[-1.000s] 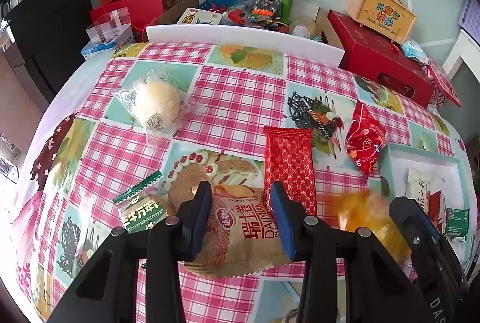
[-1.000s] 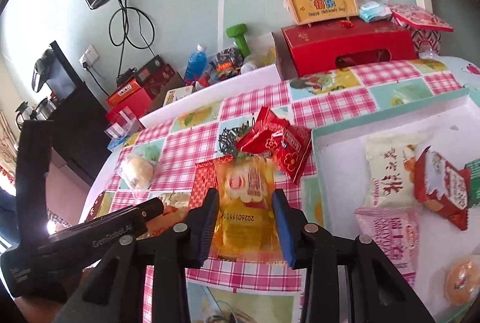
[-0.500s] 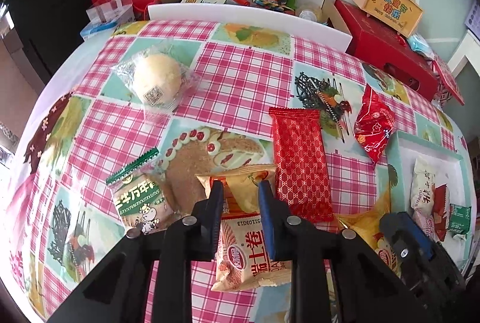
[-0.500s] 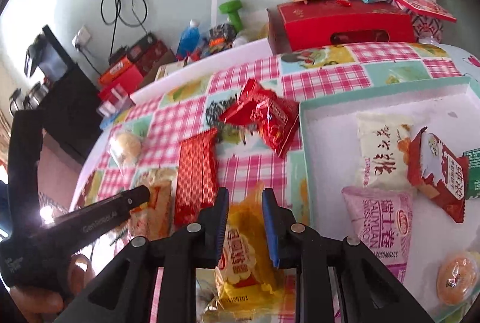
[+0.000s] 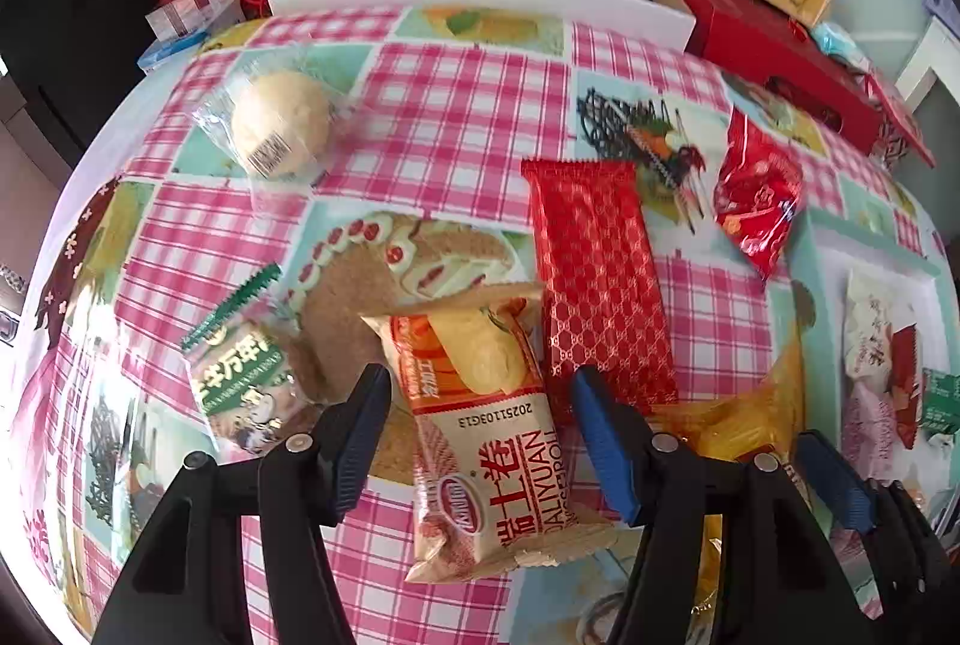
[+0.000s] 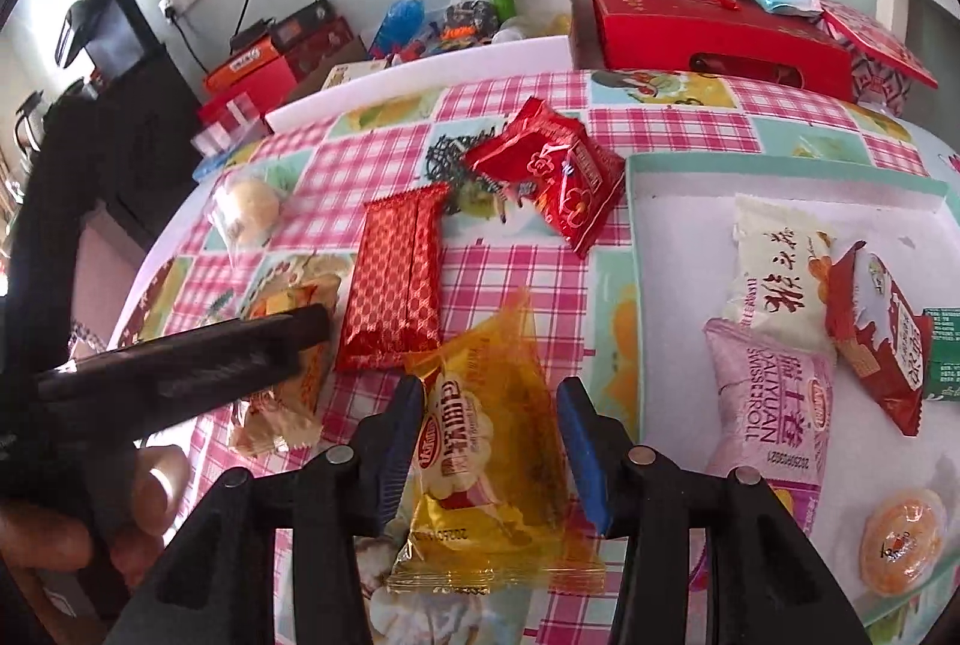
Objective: Organize snacks
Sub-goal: 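Lift both held packets off the pile and carry them toward the tray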
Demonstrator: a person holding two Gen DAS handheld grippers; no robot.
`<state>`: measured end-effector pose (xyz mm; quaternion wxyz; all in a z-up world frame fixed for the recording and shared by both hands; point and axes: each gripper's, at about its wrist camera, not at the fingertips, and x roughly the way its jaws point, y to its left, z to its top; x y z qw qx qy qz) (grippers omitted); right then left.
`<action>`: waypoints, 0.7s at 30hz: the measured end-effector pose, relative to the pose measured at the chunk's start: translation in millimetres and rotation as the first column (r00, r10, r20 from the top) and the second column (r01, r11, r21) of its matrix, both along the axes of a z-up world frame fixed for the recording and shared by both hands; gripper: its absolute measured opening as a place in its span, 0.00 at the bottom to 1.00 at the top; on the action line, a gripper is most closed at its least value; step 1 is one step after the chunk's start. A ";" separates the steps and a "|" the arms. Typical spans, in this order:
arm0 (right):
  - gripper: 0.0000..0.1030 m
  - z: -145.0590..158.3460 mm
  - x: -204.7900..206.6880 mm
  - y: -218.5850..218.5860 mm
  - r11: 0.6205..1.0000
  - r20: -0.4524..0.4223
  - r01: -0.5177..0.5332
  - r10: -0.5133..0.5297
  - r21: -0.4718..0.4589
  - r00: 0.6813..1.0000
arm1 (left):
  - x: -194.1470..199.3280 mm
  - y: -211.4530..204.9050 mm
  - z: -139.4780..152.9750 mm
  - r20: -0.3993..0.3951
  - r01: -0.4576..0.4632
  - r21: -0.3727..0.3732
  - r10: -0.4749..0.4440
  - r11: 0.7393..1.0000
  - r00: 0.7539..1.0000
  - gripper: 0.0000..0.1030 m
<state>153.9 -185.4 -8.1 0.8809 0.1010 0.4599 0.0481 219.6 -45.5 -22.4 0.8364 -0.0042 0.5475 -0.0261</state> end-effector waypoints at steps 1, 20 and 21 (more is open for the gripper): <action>0.48 -0.3 -0.2 1.7 1.000 0.001 -0.005 0.005 -0.008 1.000 | 0.4 -1.0 -3.5 -0.009 0.000 0.006 0.000 1.000 1.000 0.62; 0.59 -14.2 -1.8 11.2 0.991 -0.062 -0.060 0.053 -0.123 0.997 | -2.1 5.4 -2.6 0.001 -0.012 0.017 0.012 1.000 1.000 0.44; 0.59 -16.6 -1.5 12.4 0.988 -0.070 -0.065 0.056 -0.143 0.996 | -1.4 5.1 -3.1 0.000 -0.012 0.018 0.012 1.000 1.000 0.44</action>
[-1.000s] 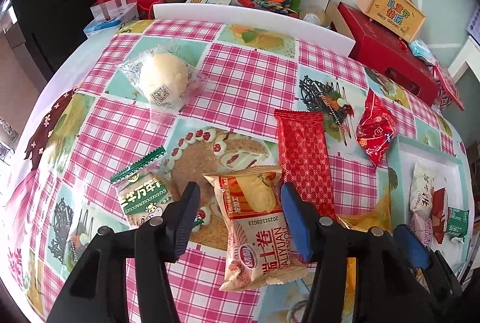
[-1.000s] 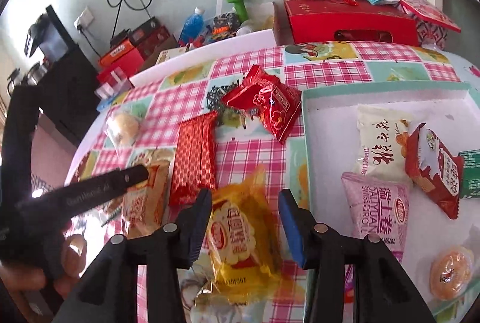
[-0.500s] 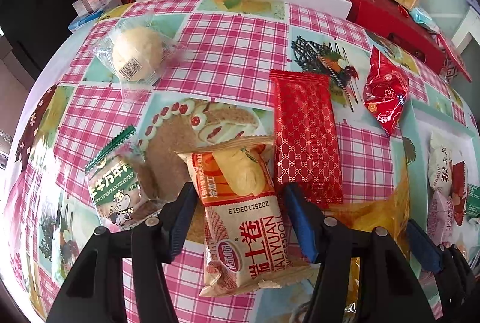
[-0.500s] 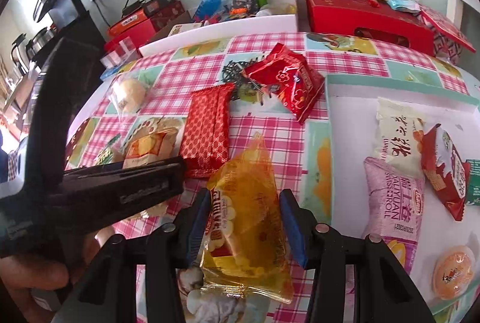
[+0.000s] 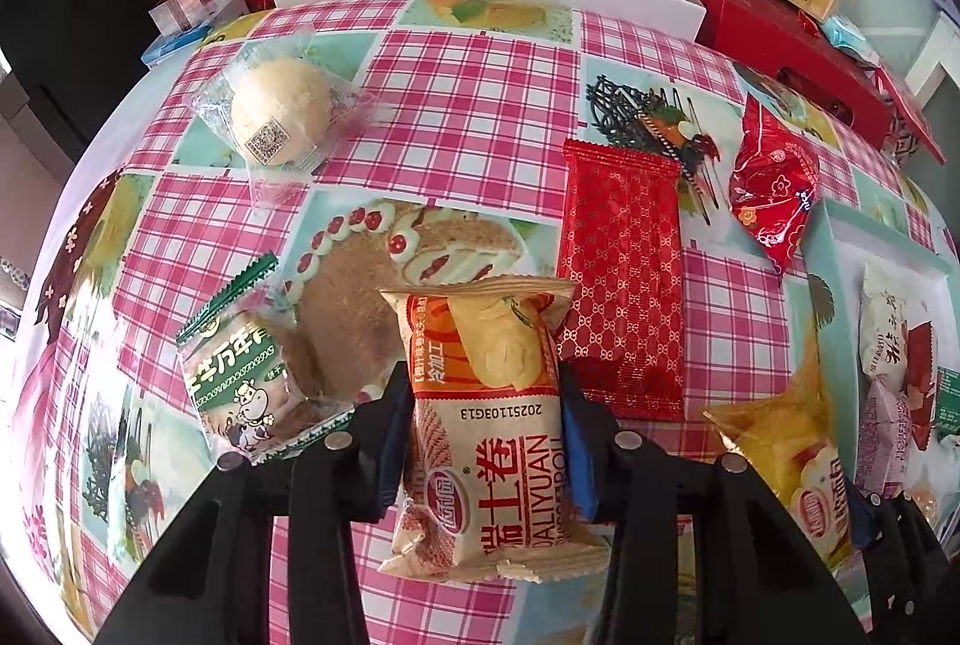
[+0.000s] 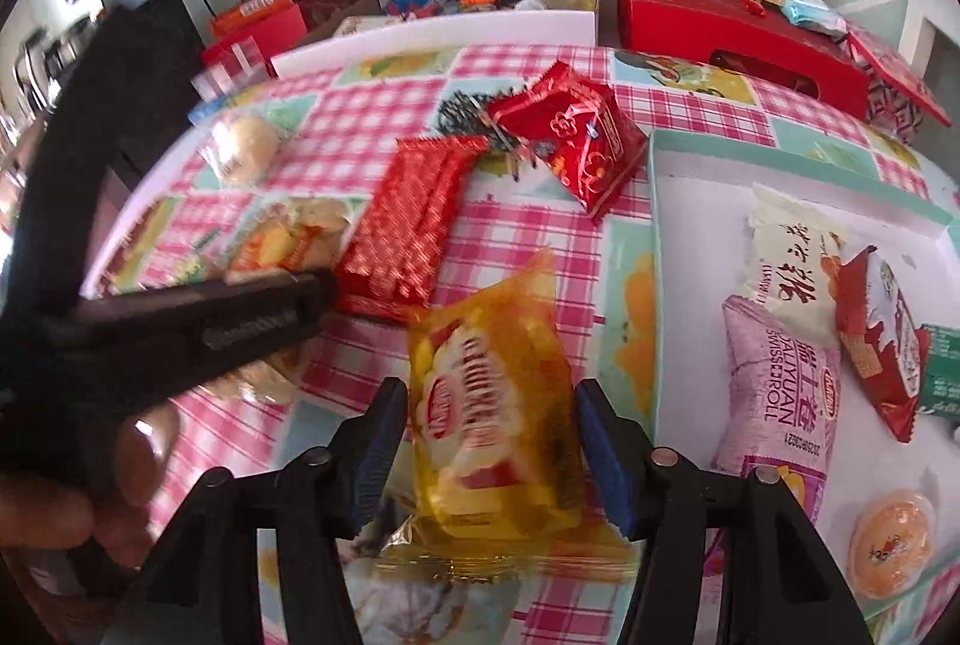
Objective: Organize snacks
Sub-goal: 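Lift both held packets off the pile and carry them toward the tray, then lower both packets into the tray and open both tools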
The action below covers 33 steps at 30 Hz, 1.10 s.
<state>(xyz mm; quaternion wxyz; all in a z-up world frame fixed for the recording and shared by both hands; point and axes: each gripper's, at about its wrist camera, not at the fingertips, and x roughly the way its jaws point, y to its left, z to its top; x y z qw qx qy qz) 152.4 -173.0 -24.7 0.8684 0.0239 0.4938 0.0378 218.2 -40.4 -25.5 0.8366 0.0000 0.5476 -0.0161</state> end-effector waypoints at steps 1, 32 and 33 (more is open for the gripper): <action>0.59 -1.3 0.1 2.1 1.000 0.000 -0.007 0.007 -0.017 1.000 | 0.0 0.6 -0.2 -0.001 0.000 0.000 0.000 1.000 1.000 0.44; 0.42 60.0 -19.2 -55.6 0.980 0.244 0.168 -0.189 0.107 0.951 | -19.3 -29.7 68.9 0.208 0.080 -0.056 -0.066 0.995 0.976 0.38; 0.42 61.4 -20.9 -64.3 0.975 0.247 0.191 -0.213 0.112 0.945 | -20.4 -36.6 70.4 0.215 0.097 -0.055 -0.083 0.994 0.973 0.38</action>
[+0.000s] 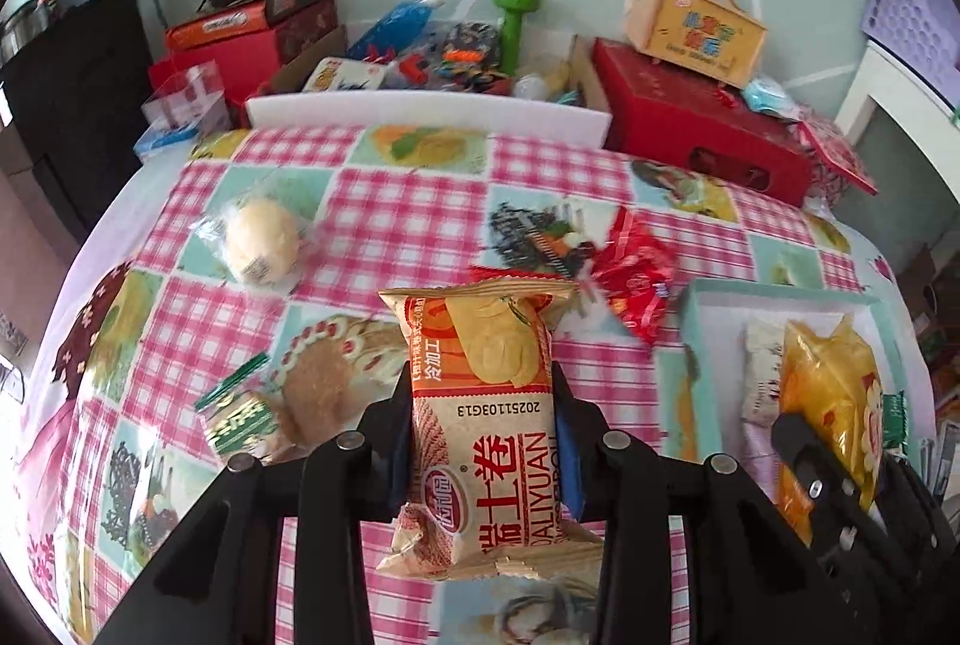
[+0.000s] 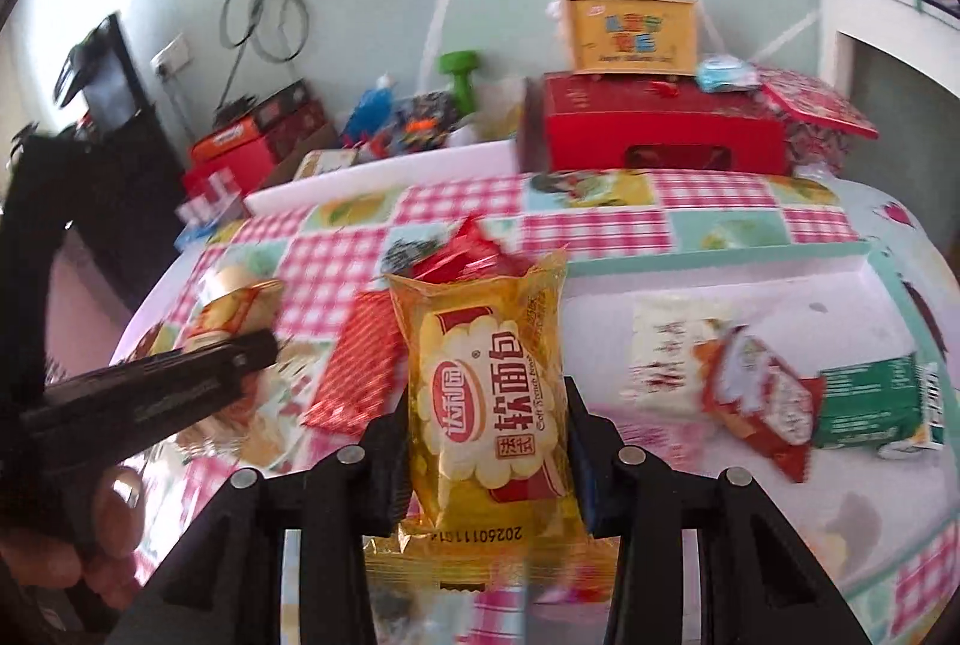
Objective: Organize snacks
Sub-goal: 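Lower both packets into the tray and open both tools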
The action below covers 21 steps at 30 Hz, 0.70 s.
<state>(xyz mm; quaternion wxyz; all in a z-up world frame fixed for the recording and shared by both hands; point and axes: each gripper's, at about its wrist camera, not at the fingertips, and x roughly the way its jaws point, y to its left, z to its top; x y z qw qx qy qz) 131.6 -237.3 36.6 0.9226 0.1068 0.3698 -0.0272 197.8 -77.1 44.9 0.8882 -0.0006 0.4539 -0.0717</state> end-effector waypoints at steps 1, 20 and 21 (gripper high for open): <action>0.42 1.5 -2.3 -10.1 1.000 0.004 0.027 -0.027 0.005 1.000 | -0.7 -6.8 1.5 0.007 0.016 0.000 -0.016 1.000 1.000 0.38; 0.43 1.7 -8.5 -178.9 0.912 -0.006 0.398 -0.400 0.098 0.917 | 21.0 -183.6 -10.6 -0.061 0.353 -0.008 -0.353 0.936 0.934 0.38; 0.43 0.9 -4.1 -185.0 0.909 -0.015 0.409 -0.410 0.080 0.912 | 24.3 -189.3 -13.1 -0.072 0.356 -0.005 -0.356 0.934 0.932 0.38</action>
